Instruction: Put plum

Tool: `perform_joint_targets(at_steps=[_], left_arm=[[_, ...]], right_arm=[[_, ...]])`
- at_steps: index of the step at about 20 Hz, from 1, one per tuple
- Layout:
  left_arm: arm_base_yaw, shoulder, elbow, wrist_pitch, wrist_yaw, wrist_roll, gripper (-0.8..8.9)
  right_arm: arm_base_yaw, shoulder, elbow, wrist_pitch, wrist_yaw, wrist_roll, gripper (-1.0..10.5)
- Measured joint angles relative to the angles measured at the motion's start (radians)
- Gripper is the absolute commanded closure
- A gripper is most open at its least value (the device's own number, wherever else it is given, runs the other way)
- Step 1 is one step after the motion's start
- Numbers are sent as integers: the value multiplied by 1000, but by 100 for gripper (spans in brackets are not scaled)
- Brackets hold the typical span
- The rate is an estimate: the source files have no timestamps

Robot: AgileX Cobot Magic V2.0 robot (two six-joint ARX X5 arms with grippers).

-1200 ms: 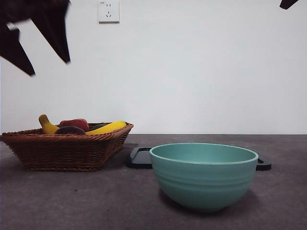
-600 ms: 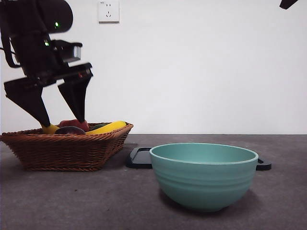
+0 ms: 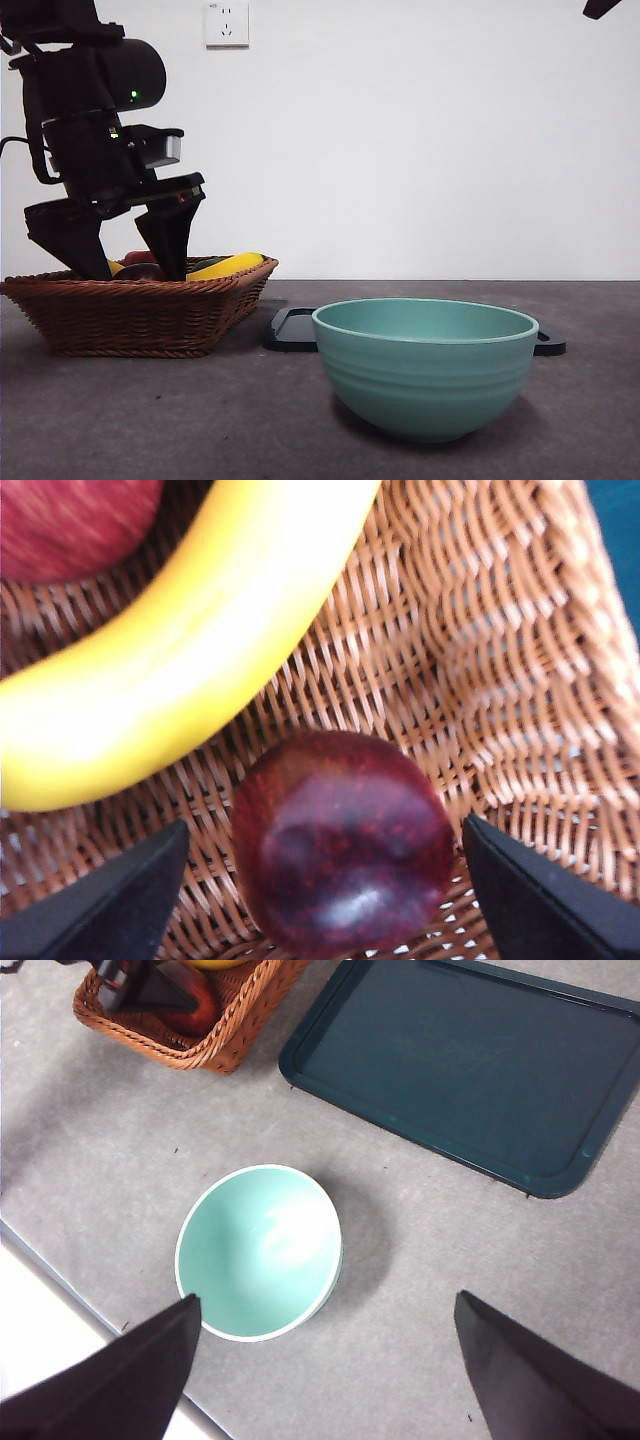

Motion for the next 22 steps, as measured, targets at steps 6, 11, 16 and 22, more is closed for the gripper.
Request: perform_joint_targets(at_steps=[6, 11, 16, 22], left_arm=[[-11, 22, 0, 1, 0, 0, 454], [-16, 22, 0, 1, 0, 0, 543], [-18, 3, 1, -6, 0, 0, 543], [-81, -219, 45, -56, 20, 0, 543]], right_arm=[[0, 0, 0, 0, 0, 0, 540], [0, 0, 0, 0, 0, 0, 540], [0, 0, 0, 0, 0, 0, 540], [0, 0, 0, 0, 4, 0, 540]])
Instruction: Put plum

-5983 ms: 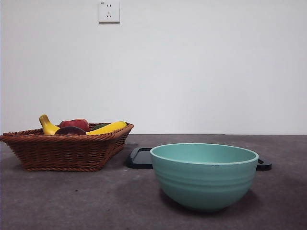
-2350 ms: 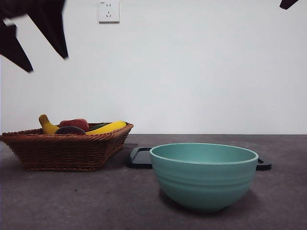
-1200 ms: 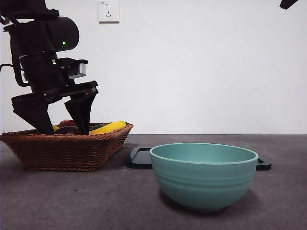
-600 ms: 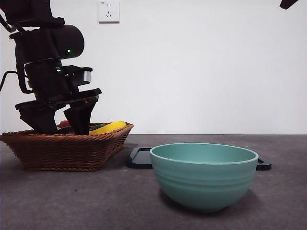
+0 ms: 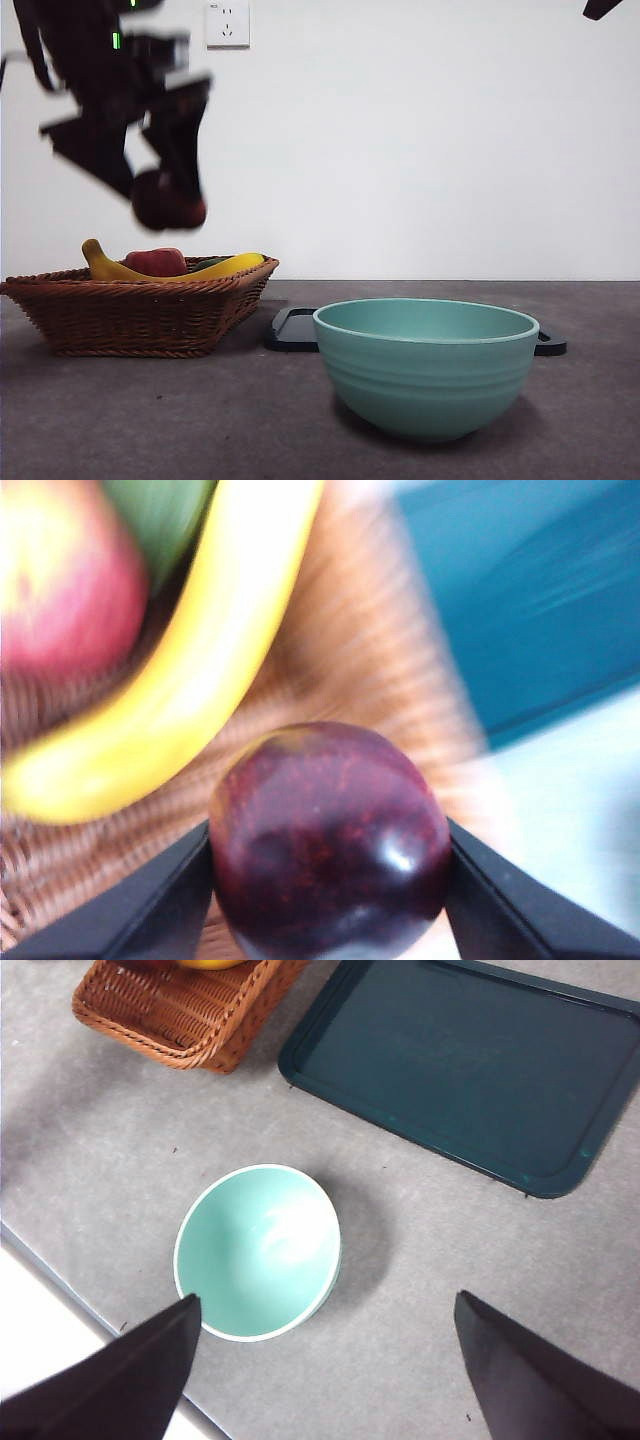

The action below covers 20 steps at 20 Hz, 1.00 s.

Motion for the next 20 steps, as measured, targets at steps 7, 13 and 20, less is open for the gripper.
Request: perform_joint_targets(at_steps=[7, 13, 20], left_arm=[[-265, -101, 0, -59, 58, 0, 543], [-449, 1, 0, 16, 60, 0, 543], [-532, 179, 0, 75, 54, 9, 543]], right_arm=[[0, 0, 0, 0, 0, 0, 540], [0, 0, 0, 0, 0, 0, 540], [0, 0, 0, 0, 1, 0, 540]])
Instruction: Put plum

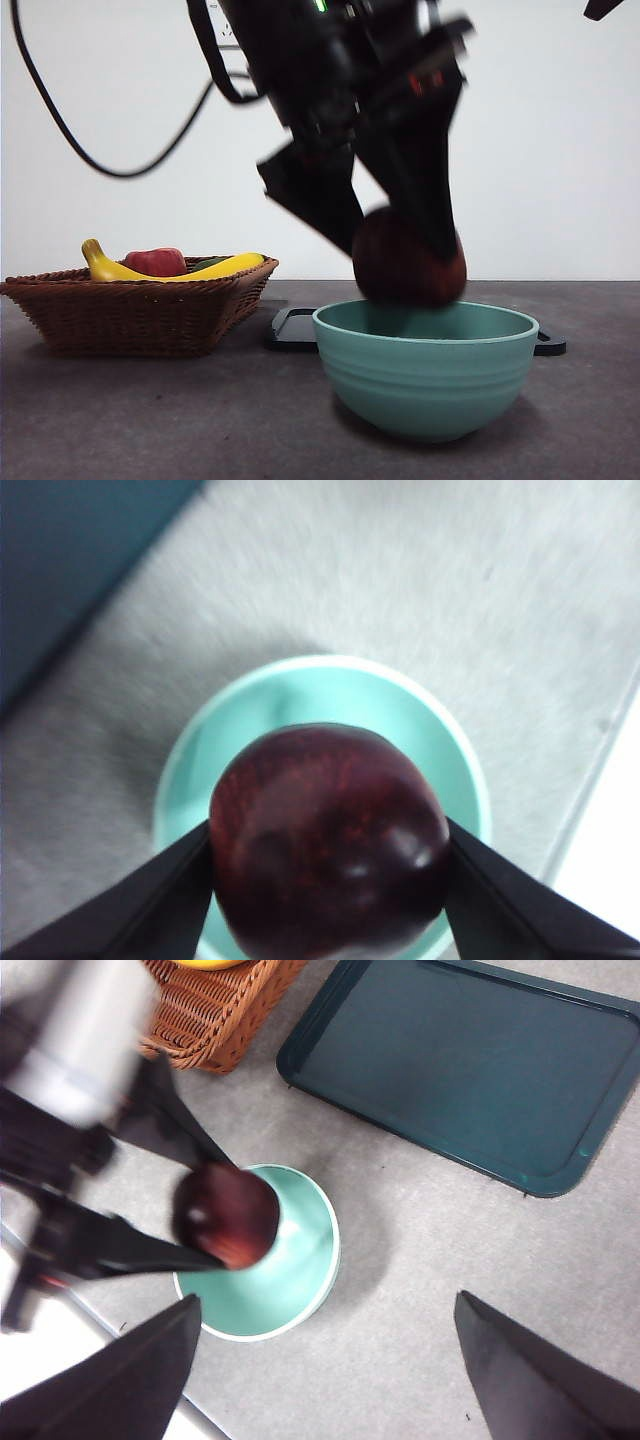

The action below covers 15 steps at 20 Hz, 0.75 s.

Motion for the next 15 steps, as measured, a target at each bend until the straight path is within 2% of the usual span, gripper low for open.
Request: perform_joint_targets(at_steps=[3, 12, 15], left_arm=[[-13, 65, 0, 2, -45, 22, 543], [-26, 138, 0, 35, -48, 40, 529], [-36, 138, 0, 32, -48, 42, 420]], right_arm=[[0, 0, 0, 0, 0, 0, 540], [0, 0, 0, 0, 0, 0, 540], [0, 0, 0, 0, 0, 0, 540]])
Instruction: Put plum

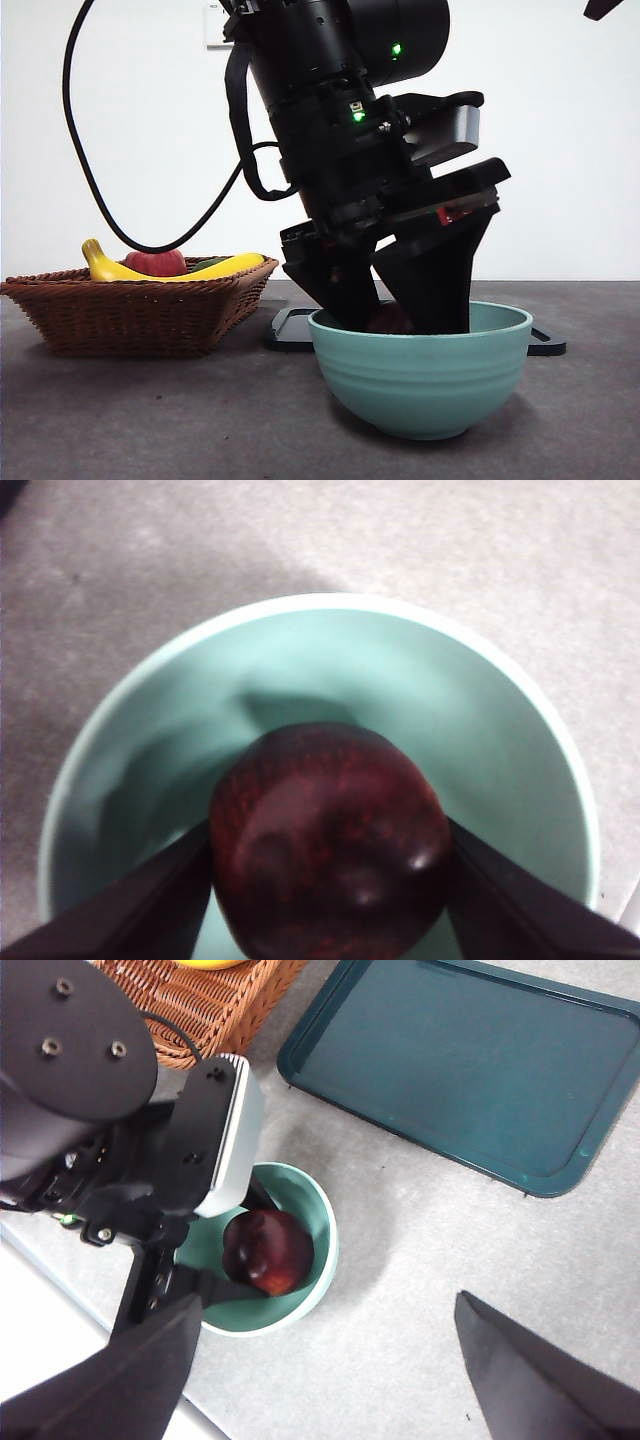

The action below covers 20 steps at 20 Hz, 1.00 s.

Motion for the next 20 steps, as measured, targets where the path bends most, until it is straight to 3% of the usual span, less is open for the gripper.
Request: perform_joint_targets(at_steps=[6, 12, 15, 20], left_arm=[[-3, 0, 34, -37, 0, 1, 408], [7, -1, 219, -181, 0, 1, 408], [70, -85, 235, -176, 0, -2, 408], [264, -372, 238, -189, 0, -36, 408]], right_arm=[[0, 0, 0, 0, 0, 0, 540], [0, 0, 0, 0, 0, 0, 540], [0, 0, 0, -10, 0, 0, 540], [0, 0, 0, -11, 0, 0, 540]])
